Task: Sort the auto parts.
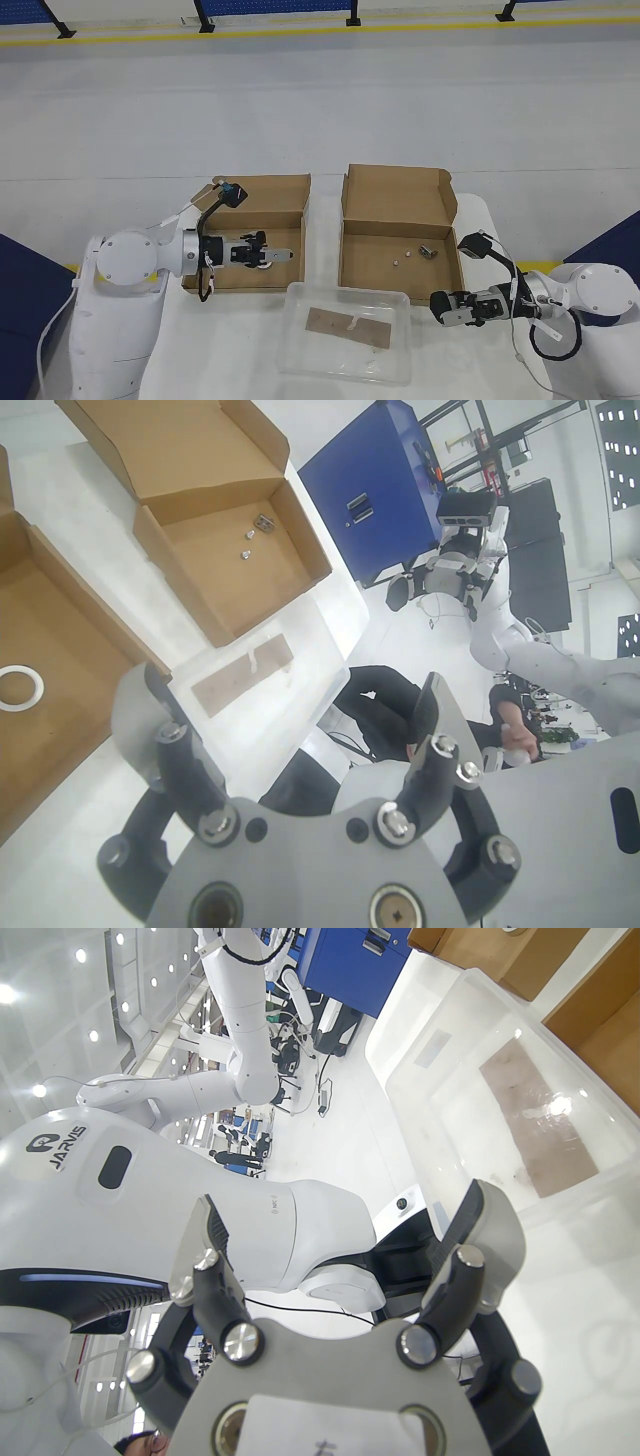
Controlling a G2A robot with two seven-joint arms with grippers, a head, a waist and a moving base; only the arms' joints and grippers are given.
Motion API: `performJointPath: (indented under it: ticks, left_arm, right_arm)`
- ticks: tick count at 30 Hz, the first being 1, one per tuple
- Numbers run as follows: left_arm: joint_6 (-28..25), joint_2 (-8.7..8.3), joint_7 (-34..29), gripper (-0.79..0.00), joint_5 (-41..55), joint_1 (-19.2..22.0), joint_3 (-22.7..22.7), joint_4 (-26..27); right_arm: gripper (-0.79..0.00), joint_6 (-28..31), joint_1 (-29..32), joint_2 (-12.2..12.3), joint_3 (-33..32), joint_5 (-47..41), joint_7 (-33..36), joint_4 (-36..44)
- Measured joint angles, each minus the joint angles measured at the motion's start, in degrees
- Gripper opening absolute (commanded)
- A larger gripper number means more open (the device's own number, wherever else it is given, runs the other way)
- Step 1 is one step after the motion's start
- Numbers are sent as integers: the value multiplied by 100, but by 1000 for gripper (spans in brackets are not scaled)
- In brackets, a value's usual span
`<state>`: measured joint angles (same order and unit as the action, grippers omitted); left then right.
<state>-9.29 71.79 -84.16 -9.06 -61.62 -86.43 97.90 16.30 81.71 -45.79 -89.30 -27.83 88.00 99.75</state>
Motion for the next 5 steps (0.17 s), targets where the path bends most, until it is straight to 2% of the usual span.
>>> performJointPath:
  ticks: [5]
  left_arm:
    - [0, 0, 0, 0, 0, 0, 0, 0]
  right_arm:
    - [-1, 0, 0, 0, 0, 0, 0, 0]
